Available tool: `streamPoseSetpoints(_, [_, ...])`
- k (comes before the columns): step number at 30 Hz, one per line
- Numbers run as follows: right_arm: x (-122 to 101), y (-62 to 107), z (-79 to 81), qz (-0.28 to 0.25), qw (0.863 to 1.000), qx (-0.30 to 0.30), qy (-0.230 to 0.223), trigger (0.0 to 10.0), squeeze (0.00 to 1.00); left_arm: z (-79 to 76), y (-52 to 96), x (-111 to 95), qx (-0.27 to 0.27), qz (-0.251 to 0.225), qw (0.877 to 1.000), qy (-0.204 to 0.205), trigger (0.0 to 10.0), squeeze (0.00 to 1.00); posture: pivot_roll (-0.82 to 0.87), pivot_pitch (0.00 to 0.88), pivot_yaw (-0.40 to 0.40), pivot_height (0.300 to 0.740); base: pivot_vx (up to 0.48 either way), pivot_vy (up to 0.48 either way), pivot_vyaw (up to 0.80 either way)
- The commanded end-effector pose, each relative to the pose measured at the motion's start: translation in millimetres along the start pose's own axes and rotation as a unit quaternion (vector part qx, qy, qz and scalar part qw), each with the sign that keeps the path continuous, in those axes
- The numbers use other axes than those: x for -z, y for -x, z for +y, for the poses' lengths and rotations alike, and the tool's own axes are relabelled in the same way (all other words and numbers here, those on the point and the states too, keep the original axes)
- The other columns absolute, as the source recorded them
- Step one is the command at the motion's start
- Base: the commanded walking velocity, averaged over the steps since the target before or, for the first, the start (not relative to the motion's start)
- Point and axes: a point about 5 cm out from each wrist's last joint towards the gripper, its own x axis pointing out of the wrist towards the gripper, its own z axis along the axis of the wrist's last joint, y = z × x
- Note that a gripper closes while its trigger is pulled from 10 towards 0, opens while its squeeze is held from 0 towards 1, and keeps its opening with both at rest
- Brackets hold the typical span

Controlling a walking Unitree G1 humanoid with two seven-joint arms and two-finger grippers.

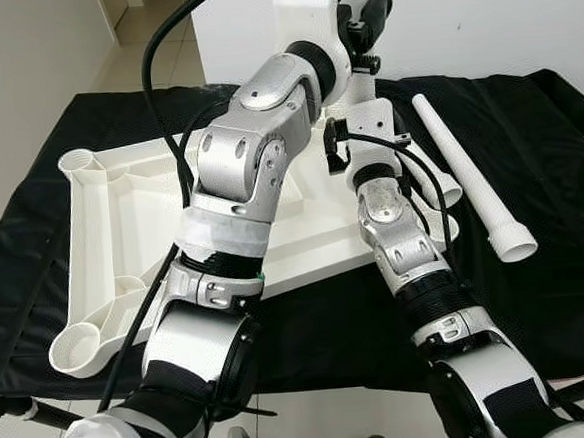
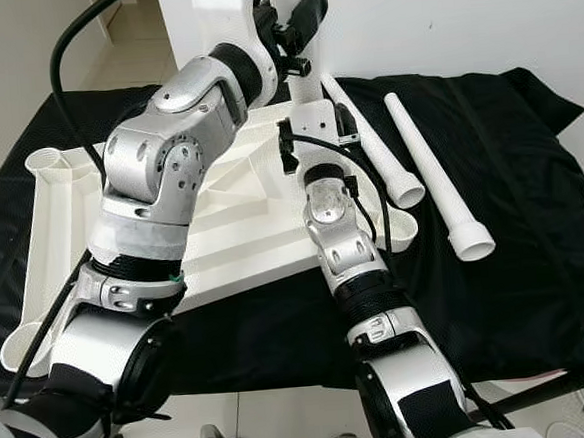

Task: Building children table

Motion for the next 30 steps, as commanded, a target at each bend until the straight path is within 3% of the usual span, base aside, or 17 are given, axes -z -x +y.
streamPoseSetpoints(1, [-2.0, -1.7, 2.6, -0.003, 1.000, -0.001, -0.002, 4.5, 0.00, -3.9, -1.8, -7.7, -0.004, -0.017, 1.000, -0.007, 10.0, 0.00, -0.09, 0.023, 0.022, 0.740, 0.000, 0.000, 0.00])
streamPoseSetpoints(2, [-2.2, -1.9, 2.9, -0.005, 1.000, -0.001, -0.001, 3.1, 0.00, -4.5, -1.8, -7.8, -0.003, -0.018, 1.000, -0.007, 10.0, 0.00, -0.09, 0.023, 0.022, 0.740, 0.000, 0.000, 0.00])
streamPoseSetpoints(3, [-2.2, -1.9, 2.9, -0.005, 1.000, -0.001, -0.001, 3.1, 0.00, -4.5, -1.8, -7.8, -0.003, -0.018, 1.000, -0.007, 10.0, 0.00, -0.09, 0.023, 0.022, 0.740, 0.000, 0.000, 0.00])
streamPoseSetpoints(4, [-2.2, -2.2, 3.2, -0.006, 1.000, -0.002, -0.002, 0.9, 0.00, -5.1, -1.8, -7.7, -0.001, -0.018, 1.000, -0.007, 10.0, 0.00, -0.09, 0.021, 0.023, 0.740, 0.000, 0.000, 0.00])
streamPoseSetpoints(5, [-2.3, -2.6, 3.3, -0.006, 1.000, -0.001, -0.002, 0.0, 0.00, -5.6, -1.9, -7.5, 0.000, -0.018, 1.000, -0.008, 10.0, 0.00, -0.09, 0.021, 0.023, 0.740, 0.000, 0.000, 0.00])
streamPoseSetpoints(16, [-2.4, -4.0, 1.2, -0.005, 1.000, 0.007, -0.009, 0.0, 0.00, -10.4, -1.7, -6.6, 0.011, -0.017, 1.000, -0.009, 10.0, 0.00, -0.09, 0.019, 0.024, 0.740, 0.000, 0.000, 0.00])
streamPoseSetpoints(17, [-0.9, -4.4, -0.3, 0.001, 1.000, 0.013, -0.013, 2.8, 0.00, -12.4, -1.3, -7.0, 0.017, -0.020, 1.000, -0.012, 10.0, 0.00, -0.09, 0.023, 0.025, 0.740, 0.000, 0.000, 0.00])
streamPoseSetpoints(18, [0.2, -4.8, -1.9, 0.005, 1.000, 0.018, -0.015, 10.0, 0.00, -15.0, -0.6, -6.5, 0.030, -0.023, 0.999, -0.007, 10.0, 0.00, -0.09, 0.023, 0.025, 0.740, 0.000, 0.000, 0.00])
streamPoseSetpoints(19, [1.2, -5.1, -3.0, 0.009, 1.000, 0.021, -0.020, 10.0, 0.00, -16.9, 0.1, -6.1, 0.039, -0.026, 0.999, -0.003, 10.0, 0.69, -0.09, 0.023, 0.025, 0.740, 0.000, 0.000, 0.00])
streamPoseSetpoints(20, [1.6, -5.3, -3.9, 0.011, 0.999, 0.023, -0.022, 10.0, 0.00, -18.7, 0.8, -6.0, 0.049, -0.031, 0.998, 0.004, 10.0, 1.00, -0.09, 0.023, 0.025, 0.740, 0.000, 0.000, 0.00])
streamPoseSetpoints(28, [4.7, -6.6, -7.8, 0.020, 0.998, 0.023, -0.046, 10.0, 0.00, -21.6, 1.9, -6.2, 0.064, -0.037, 0.997, 0.001, 10.0, 1.00, -0.09, 0.025, 0.028, 0.740, 0.000, 0.000, 0.00])
streamPoseSetpoints(29, [8.2, -7.1, -10.9, 0.026, 0.998, 0.018, -0.059, 10.0, 0.00, -23.0, 3.1, -7.9, 0.069, -0.048, 0.996, -0.007, 10.0, 0.00, -0.09, 0.022, 0.030, 0.740, 0.000, 0.000, 0.00])
streamPoseSetpoints(30, [8.2, -7.1, -10.9, 0.026, 0.998, 0.018, -0.059, 10.0, 0.00, -23.0, 3.1, -7.9, 0.069, -0.048, 0.996, -0.007, 10.0, 0.00, -0.09, 0.022, 0.030, 0.740, 0.000, 0.000, 0.00])
